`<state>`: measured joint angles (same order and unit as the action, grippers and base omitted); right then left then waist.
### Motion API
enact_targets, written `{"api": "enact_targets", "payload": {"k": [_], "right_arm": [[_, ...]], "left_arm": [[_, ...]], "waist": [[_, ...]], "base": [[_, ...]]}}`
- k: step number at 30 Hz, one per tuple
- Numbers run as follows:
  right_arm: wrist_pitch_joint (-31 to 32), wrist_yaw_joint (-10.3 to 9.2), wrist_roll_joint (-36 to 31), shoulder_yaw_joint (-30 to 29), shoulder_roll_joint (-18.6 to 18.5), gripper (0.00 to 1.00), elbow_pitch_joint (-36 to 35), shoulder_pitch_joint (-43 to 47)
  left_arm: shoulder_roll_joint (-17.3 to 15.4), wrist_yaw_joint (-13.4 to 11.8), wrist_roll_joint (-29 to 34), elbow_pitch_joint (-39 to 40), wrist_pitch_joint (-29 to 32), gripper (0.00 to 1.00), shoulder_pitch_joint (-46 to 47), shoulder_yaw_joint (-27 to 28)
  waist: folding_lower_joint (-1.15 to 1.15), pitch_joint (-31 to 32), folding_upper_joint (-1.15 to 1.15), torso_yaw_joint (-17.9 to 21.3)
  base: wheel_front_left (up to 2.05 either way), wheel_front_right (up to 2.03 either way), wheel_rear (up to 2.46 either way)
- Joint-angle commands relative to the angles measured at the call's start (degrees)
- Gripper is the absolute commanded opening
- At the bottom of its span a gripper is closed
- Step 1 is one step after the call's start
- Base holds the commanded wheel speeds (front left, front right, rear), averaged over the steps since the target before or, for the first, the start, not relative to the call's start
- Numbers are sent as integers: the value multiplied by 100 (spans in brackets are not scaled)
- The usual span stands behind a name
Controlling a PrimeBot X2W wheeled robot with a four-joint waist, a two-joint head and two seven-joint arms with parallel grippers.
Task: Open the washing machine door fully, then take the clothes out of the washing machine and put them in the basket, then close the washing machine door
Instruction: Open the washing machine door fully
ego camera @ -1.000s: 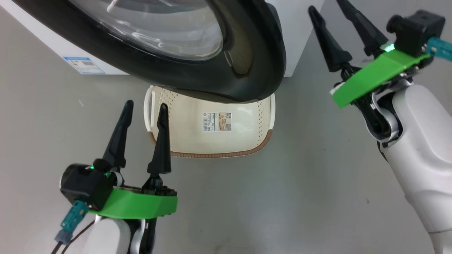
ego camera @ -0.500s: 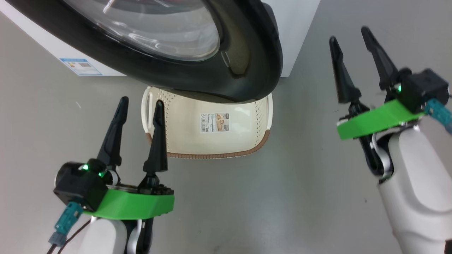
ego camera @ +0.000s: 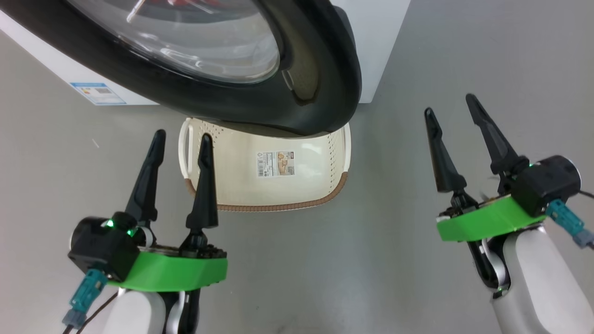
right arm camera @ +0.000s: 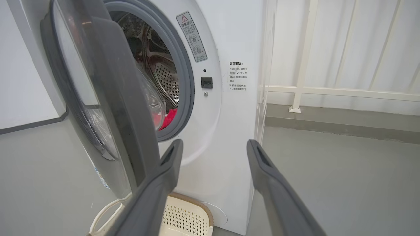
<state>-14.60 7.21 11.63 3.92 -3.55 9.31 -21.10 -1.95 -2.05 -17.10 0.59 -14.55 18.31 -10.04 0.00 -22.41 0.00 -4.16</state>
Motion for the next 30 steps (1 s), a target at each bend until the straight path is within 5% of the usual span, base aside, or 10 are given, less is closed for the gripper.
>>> {"api": "enact_targets", "payload": {"k": [1, 24, 25, 26, 27, 30], "right_arm": [[-27, 28, -120, 93, 61, 100, -236, 182], [239, 28, 108, 65, 67, 100, -715, 595], [261, 28, 117, 54, 67, 94, -727, 588], [296, 28, 142, 53, 67, 15, -730, 579], [329, 28, 163, 51, 67, 0, -729, 564], [427, 28, 277, 60, 67, 0, -723, 465]], "left_arm": [[-93, -49, 107, 185, -45, 100, -107, 202], [-93, -54, 128, 213, -45, 100, -212, 204], [-93, -55, 130, 211, -45, 100, -209, 196], [-93, -54, 133, 209, -45, 100, -206, 186], [-93, -54, 133, 205, -45, 100, -202, 176], [-93, -52, 134, 194, -45, 100, -191, 152]], "waist": [[0, -3, 0, 23], [0, 21, 0, 47], [0, 16, 0, 37], [0, 11, 0, 26], [0, 8, 0, 16], [0, -5, 0, -10]], "base": [[0, 0, 0], [0, 0, 0], [0, 0, 0], [0, 0, 0], [0, 0, 0], [0, 0, 0]]}}
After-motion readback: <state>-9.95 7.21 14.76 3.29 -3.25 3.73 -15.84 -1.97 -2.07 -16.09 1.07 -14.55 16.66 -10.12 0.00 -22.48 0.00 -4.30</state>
